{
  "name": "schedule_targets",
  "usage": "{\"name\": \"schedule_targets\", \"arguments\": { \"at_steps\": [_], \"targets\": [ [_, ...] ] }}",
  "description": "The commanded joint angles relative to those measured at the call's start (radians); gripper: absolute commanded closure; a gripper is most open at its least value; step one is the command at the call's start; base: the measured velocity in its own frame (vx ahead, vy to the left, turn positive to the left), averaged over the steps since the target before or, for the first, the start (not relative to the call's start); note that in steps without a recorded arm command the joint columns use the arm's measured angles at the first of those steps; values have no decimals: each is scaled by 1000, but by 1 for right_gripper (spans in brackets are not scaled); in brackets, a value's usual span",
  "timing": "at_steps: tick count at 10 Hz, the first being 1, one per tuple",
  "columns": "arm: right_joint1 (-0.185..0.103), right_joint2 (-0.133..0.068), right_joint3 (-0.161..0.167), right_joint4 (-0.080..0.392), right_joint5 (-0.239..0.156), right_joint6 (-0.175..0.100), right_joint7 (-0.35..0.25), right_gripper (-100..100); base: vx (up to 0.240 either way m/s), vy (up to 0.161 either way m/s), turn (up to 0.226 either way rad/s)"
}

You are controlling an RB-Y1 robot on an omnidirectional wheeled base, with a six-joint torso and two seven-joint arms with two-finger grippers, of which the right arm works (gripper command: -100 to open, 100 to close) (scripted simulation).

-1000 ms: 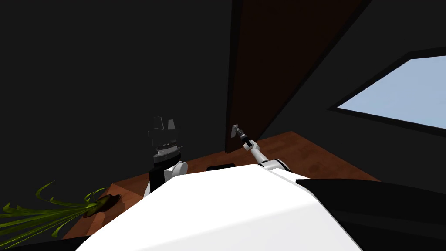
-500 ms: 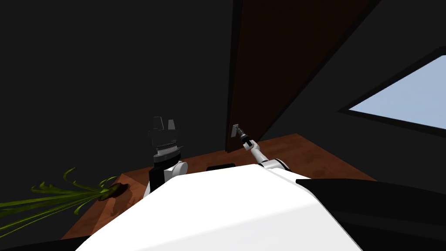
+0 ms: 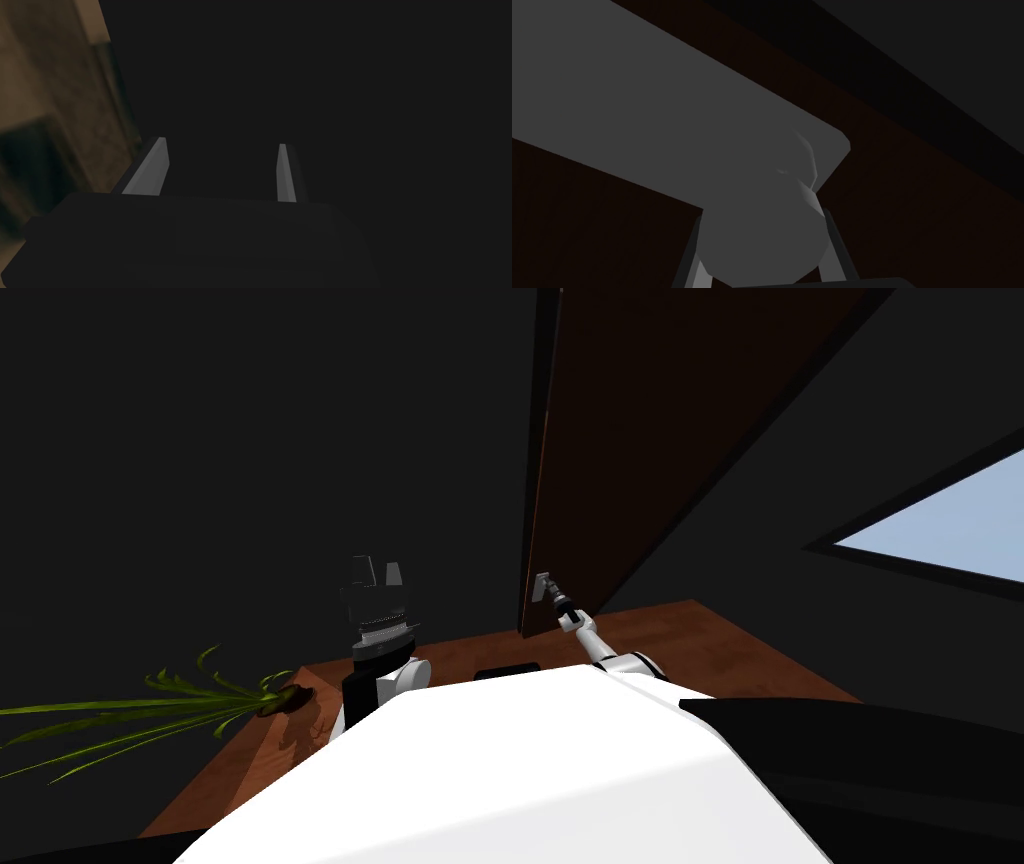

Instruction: Pull the door open

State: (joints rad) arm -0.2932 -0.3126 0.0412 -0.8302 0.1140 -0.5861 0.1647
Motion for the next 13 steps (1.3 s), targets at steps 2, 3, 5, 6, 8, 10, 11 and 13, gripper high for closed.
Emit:
{"name": "schedule_targets", "arguments": {
  "at_steps": [2,3,5,6,8,10,11,13],
  "targets": [
    [-6,5,6,2,-46,-3,-63,100,-60,-41,83],
    [-7,5,7,4,-77,-1,-91,100,-83,-56,160],
    [-9,4,8,6,-107,2,-132,100,-50,-48,83],
    [-11,4,9,8,-138,4,-160,100,-73,-56,164],
    [-12,3,11,11,-169,6,-201,100,-58,-43,73],
    [-14,3,12,13,-200,9,-236,100,-67,-46,106],
    [-15,2,13,15,-232,11,-271,100,-54,-44,127],
    [-17,2,14,17,-263,14,-305,100,-59,-51,105]
  ]
}}
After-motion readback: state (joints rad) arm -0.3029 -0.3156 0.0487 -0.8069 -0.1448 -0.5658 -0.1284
